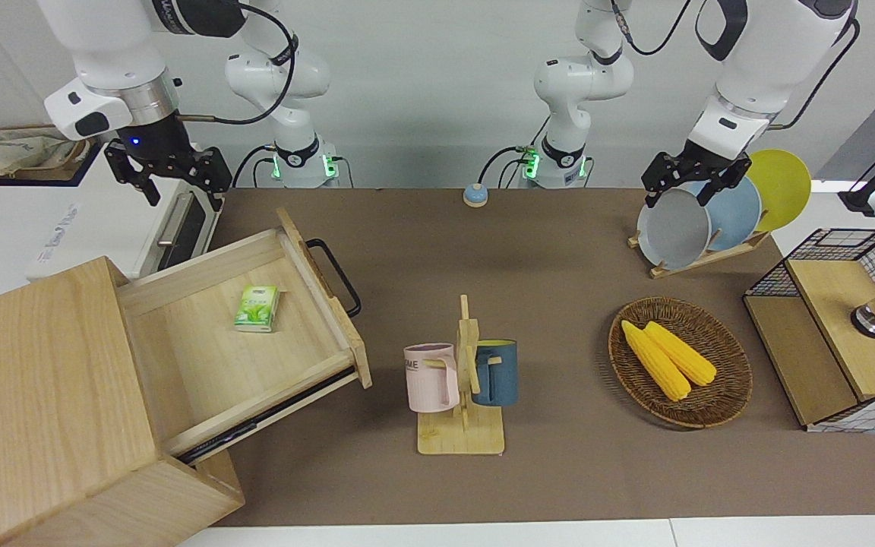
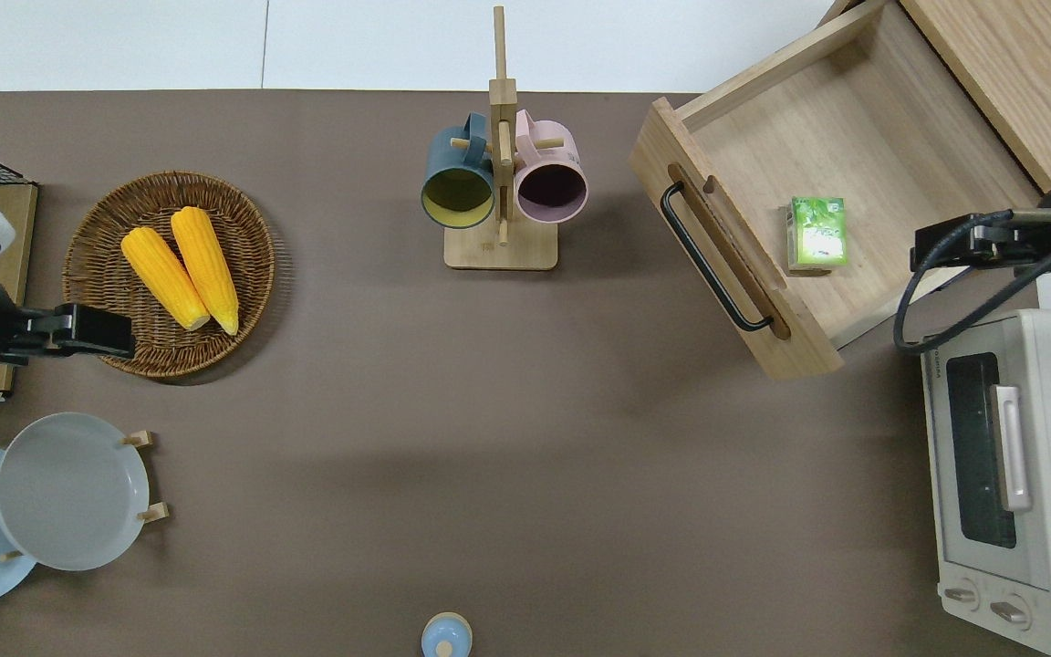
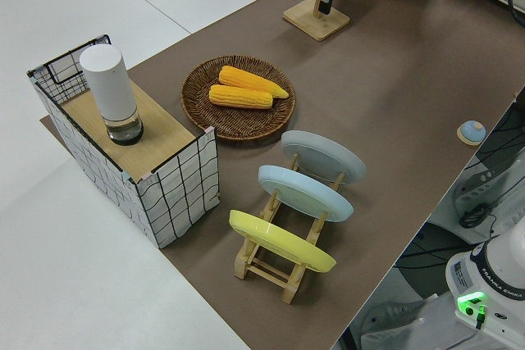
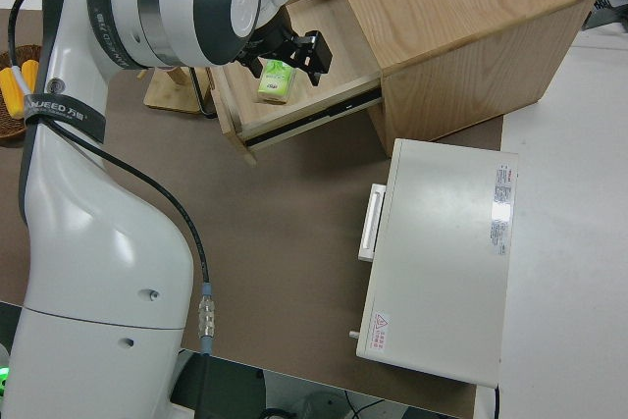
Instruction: Slide drawer open with right arm
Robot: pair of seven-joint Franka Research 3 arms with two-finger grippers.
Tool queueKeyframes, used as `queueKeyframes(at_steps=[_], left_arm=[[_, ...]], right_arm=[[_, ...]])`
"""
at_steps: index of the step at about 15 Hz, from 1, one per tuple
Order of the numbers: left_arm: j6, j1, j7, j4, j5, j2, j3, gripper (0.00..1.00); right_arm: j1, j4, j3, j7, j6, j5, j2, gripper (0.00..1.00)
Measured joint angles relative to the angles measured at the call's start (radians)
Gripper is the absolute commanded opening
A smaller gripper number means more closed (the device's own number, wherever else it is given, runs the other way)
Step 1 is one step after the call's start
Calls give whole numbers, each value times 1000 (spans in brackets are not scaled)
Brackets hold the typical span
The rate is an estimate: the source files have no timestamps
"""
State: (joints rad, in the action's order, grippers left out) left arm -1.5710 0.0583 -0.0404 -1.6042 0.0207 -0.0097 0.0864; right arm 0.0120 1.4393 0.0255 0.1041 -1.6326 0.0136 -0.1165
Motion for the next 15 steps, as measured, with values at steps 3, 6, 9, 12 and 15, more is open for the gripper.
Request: queueKeyframes(at_steps=[3, 6, 9, 12, 15], left_arm=[[0, 0, 0, 0, 0, 0, 0, 998], [0, 0, 0, 0, 0, 0, 0, 998], [0, 0, 0, 0, 0, 0, 0, 998], [0, 0, 0, 0, 0, 0, 0, 998], [0, 0, 0, 0, 0, 0, 0, 998]], right_arm=[[0, 5, -3, 2, 0, 0, 1, 987], [11, 27, -23, 3, 17, 0, 4, 990], [12, 74, -73, 3, 15, -2, 16, 990], [6, 105, -88, 3, -23, -4, 38, 987], [-17, 122, -89, 13, -55, -4, 58, 987]])
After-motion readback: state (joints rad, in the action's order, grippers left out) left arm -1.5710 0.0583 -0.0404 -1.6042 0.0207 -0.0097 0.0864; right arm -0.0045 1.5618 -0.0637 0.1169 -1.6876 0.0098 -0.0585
